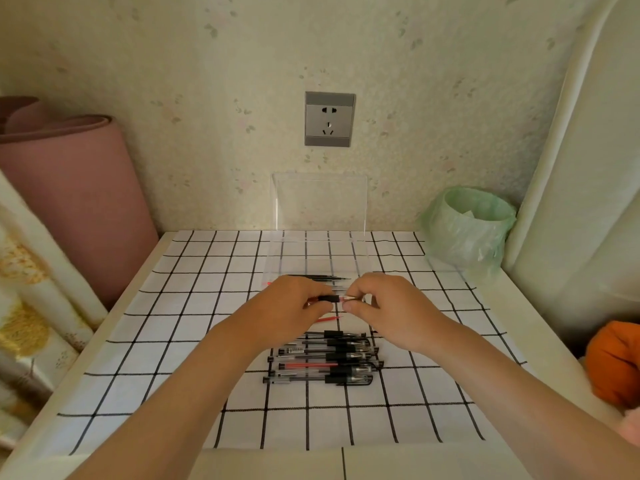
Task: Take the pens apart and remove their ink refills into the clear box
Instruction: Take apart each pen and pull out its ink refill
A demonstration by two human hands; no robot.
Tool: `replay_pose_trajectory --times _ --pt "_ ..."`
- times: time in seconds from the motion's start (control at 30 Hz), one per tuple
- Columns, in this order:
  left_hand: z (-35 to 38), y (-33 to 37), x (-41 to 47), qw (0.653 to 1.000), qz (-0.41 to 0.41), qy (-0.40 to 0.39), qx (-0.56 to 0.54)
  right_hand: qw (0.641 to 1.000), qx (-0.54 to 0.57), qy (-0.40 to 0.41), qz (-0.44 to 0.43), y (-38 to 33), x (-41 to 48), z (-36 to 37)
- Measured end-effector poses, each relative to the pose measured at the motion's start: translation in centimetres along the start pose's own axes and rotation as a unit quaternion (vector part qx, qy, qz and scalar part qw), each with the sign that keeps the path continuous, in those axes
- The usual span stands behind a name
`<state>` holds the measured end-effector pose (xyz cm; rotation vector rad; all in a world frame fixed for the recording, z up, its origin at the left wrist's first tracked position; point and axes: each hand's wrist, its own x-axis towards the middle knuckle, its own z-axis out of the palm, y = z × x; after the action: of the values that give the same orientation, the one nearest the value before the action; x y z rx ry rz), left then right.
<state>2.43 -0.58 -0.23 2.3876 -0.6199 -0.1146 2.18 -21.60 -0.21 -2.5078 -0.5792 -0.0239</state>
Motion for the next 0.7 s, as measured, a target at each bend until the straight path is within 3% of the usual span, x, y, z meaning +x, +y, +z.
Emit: replay_pose_trajectory --times 0.37,0.5,0.7 --pt "-0.04 -0.6 0.02 0.997 0.01 -0.033 0.076 0.996 -0.078 -0.018 -0.031 0.25 -0.04 0.01" --pt "0.01 -0.46 0.0 0.999 0.006 -0.031 0.025 0.998 -0.052 0.007 -0.024 0.2 0.22 -0.06" --pt "0.07 0.3 0.51 0.999 -0.002 0.009 0.049 0.998 0.032 -0.026 0.046 0.6 0.23 -0.76"
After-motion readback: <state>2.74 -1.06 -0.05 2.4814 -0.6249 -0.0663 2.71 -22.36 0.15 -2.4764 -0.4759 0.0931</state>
